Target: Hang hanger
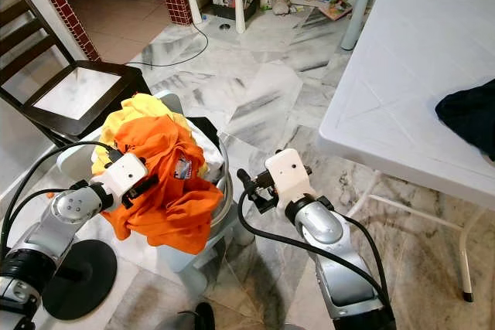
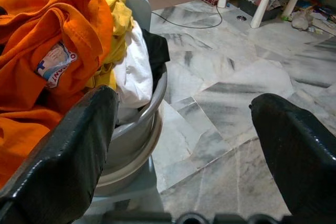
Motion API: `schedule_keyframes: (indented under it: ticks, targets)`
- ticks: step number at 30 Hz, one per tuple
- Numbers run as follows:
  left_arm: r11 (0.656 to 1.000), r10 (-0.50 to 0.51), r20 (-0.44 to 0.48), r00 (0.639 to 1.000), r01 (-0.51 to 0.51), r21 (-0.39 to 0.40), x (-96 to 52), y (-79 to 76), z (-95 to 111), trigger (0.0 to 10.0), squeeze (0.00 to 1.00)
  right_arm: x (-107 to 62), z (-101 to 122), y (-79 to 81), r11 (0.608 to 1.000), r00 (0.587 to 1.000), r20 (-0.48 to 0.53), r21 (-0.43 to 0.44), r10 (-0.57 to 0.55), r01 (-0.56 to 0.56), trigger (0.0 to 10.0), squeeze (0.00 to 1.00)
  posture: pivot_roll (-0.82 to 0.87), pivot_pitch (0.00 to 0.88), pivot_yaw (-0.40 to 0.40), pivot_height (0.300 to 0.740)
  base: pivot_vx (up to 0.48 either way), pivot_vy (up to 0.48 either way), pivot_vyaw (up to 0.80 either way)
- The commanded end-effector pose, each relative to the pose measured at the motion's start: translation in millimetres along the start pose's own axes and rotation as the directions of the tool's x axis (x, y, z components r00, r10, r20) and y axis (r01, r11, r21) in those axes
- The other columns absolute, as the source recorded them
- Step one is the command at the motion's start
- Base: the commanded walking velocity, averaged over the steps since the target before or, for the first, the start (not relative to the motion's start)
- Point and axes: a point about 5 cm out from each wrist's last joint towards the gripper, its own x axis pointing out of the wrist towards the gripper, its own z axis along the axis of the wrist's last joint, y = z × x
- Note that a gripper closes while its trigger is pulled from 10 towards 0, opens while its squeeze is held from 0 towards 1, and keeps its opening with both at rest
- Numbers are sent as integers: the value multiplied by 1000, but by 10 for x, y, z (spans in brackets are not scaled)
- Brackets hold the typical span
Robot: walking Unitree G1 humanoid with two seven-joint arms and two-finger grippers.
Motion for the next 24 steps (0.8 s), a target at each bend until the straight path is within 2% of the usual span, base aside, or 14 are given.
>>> schedule_keyframes:
  ticks: [1,6,15,17,18,21,23,24]
  targets:
    - [1000,-22,-20,1000,22,2,-13,-9,-50,0,0,0,36,6,1000,1000,13,1,-6,6,10000,0,-70,170,97,740,0,0,0]
    - [1000,-18,-25,1000,18,1,-14,-9,-55,0,0,2,37,1,1000,1000,14,-1,-8,8,10000,0,-71,168,97,740,0,0,0]
    - [998,30,-13,999,-30,-62,-37,-59,7,0,0,4,36,-5,1000,1000,14,-5,-9,9,10000,0,-70,164,98,740,0,0,0]
    - [985,95,-25,995,-98,-141,-34,-75,45,0,0,18,35,0,1000,1000,14,-6,-7,7,10000,0,-60,157,93,740,0,0,0]
    - [985,95,-25,995,-98,-141,-34,-75,45,0,0,18,35,0,1000,1000,14,-6,-7,7,10000,0,-60,157,93,740,0,0,0]
    - [929,211,-49,976,-216,-300,-28,-101,99,0,0,39,43,6,1000,1000,18,-6,-3,4,10000,0,-53,148,90,740,0,0,0]
    - [892,257,-47,965,-256,-371,-21,-114,148,0,0,46,42,6,1000,1000,18,-6,-3,3,10000,0,-53,148,90,740,0,0,0]
    - [857,295,-37,955,-281,-433,-9,-130,203,0,0,52,41,6,1000,1000,18,-6,-3,3,10000,0,-51,140,88,740,0,0,0]
